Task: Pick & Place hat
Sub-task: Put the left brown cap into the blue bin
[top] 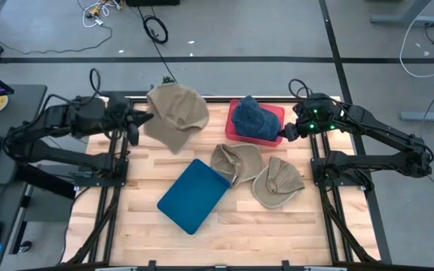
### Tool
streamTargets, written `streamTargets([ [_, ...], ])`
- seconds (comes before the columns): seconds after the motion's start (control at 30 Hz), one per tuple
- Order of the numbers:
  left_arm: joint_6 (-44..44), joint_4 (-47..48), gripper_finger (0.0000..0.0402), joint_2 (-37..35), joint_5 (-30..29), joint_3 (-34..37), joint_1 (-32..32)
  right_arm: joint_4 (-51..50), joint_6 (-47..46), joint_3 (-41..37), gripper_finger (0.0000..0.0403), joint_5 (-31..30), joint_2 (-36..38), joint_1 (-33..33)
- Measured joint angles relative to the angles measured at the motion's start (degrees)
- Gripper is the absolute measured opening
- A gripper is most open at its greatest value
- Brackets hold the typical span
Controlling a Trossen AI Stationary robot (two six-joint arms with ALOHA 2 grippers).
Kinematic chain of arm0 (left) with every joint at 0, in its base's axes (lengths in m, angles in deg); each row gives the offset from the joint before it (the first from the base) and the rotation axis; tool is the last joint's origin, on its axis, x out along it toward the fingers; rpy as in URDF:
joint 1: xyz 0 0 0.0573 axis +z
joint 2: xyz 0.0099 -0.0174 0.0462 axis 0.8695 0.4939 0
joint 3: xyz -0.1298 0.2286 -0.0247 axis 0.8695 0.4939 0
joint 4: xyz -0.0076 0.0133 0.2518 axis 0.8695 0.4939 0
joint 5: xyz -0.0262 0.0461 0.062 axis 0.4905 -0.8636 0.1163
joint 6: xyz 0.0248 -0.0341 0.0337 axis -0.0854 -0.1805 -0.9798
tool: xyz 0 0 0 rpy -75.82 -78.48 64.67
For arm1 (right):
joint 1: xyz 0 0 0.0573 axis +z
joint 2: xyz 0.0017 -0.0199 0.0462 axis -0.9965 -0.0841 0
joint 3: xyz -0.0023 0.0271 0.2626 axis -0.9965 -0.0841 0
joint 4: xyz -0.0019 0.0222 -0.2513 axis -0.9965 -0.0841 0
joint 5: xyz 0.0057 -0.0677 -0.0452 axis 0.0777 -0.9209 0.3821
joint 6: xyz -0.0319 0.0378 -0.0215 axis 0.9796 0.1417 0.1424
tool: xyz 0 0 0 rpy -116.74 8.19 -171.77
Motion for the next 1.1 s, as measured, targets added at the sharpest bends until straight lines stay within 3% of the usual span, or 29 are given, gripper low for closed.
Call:
streamTargets([
  [0.33, -29.8, -24.5, 0.0013, 2.0, -0.3, 0.0, -4.6, 3.2, -1.9, 0.0, 0.0210, 1.5, 0.0, 0.0],
  [0.5, -43.1, -37.3, 0.0013, 4.1, 0.0, 0.0, -5.9, 10.2, -4.9, 0.0, 0.0210, 4.5, 0.0, 0.0],
  [0.63, -52.4, -46.6, 0.0014, 6.4, 3.4, 0.0, -6.0, 19.2, -9.1, 0.0, 0.0210, 8.1, -0.2, 0.0],
  [0.8, -59.2, -53.1, 0.0013, 9.6, 9.0, 0.0, -6.0, 32.3, -15.9, 0.0, 0.0210, 14.6, -2.2, 0.0],
  [1.1, -59.6, -55.6, 0.0013, 13.5, 14.0, 0.1, -6.0, 52.3, -22.9, 0.0, 0.0210, 23.6, -10.4, 2.5],
])
